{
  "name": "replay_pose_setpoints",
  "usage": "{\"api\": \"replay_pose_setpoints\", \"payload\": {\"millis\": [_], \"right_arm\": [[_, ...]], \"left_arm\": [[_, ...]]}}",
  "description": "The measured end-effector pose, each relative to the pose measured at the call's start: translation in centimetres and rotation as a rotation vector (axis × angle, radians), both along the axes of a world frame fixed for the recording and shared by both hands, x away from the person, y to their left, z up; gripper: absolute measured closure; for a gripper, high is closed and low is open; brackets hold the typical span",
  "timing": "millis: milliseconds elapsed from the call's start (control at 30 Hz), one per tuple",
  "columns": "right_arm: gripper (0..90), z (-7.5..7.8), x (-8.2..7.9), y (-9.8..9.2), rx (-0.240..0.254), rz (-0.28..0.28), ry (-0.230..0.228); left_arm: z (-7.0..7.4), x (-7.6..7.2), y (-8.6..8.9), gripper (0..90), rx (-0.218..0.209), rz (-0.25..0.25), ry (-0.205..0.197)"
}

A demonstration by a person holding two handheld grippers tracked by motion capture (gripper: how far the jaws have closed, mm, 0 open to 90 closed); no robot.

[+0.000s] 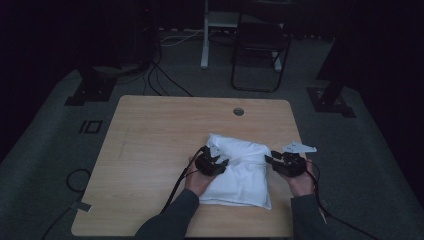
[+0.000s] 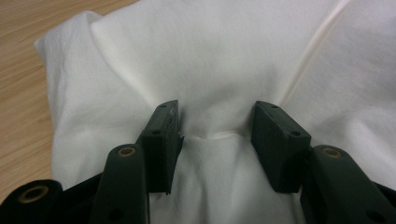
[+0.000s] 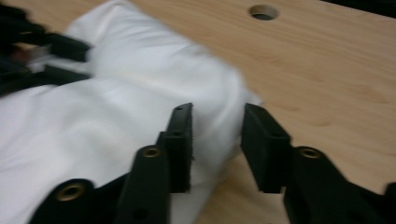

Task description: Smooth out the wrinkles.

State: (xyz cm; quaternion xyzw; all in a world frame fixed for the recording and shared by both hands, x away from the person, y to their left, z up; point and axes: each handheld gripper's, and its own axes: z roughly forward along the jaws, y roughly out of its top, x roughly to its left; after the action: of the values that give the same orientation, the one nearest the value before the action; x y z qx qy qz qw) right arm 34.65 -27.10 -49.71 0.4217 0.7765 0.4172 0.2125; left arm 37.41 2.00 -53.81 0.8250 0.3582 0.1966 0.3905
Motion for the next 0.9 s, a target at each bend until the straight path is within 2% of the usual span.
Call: {"api": "replay_pose_setpoints", "payload": {"millis": [100,200,267,300,333,367,400,533,600,667,733,800,900], "right_arm": [[52.8,-0.6,-1.7,0.9,0.043,0.05,0.01],[50.7,-1.8,-2.5,2.1,0.016,0.089,0.046],[60.7,-2.6,-2.4,2.6,-0.009,0.103,0.073],[70.8,-3.1,-2.3,2.8,-0.022,0.127,0.101],[70.8,-3.1,-2.3,2.8,-0.022,0.127,0.101],[80.0,-3.3,-2.3,2.9,-0.035,0.128,0.111],[88.8,-3.7,-2.6,2.7,-0.07,0.108,0.122],[89.1,-3.8,-3.3,1.4,-0.061,0.067,0.14],[85.5,-3.9,-3.7,0.8,-0.069,0.037,0.146],[72.6,-3.7,-4.0,0.5,-0.087,-0.004,0.129],[61.3,-2.8,-4.3,0.3,-0.046,-0.032,0.089],[54.7,-1.7,-4.7,0.7,0.002,-0.013,0.028],[47.5,-0.3,-5.0,2.4,0.018,0.053,-0.046]], "left_arm": [[0.0,-0.4,-0.1,51.8,0.009,0.013,-0.009],[0.0,-0.6,-0.2,51.8,0.011,0.027,-0.011],[0.0,-0.6,-0.1,51.8,0.013,0.027,-0.015],[0.0,-0.6,-0.1,51.8,0.013,0.027,-0.015],[0.0,-0.6,-0.1,51.7,0.013,0.027,-0.015],[0.0,-0.6,-0.1,51.7,0.013,0.027,-0.015],[0.0,-0.7,-0.1,51.8,0.009,0.024,-0.014],[0.1,-0.7,0.1,51.6,-0.012,0.025,-0.011],[0.5,-0.7,0.3,51.2,-0.029,0.024,-0.012],[1.1,-0.9,0.9,48.5,-0.061,0.015,-0.02],[2.0,-1.4,1.6,47.6,-0.107,0.015,-0.029],[2.8,-2.1,2.2,47.4,-0.137,0.005,-0.045],[3.6,-3.1,2.9,47.2,-0.164,-0.02,-0.056]]}}
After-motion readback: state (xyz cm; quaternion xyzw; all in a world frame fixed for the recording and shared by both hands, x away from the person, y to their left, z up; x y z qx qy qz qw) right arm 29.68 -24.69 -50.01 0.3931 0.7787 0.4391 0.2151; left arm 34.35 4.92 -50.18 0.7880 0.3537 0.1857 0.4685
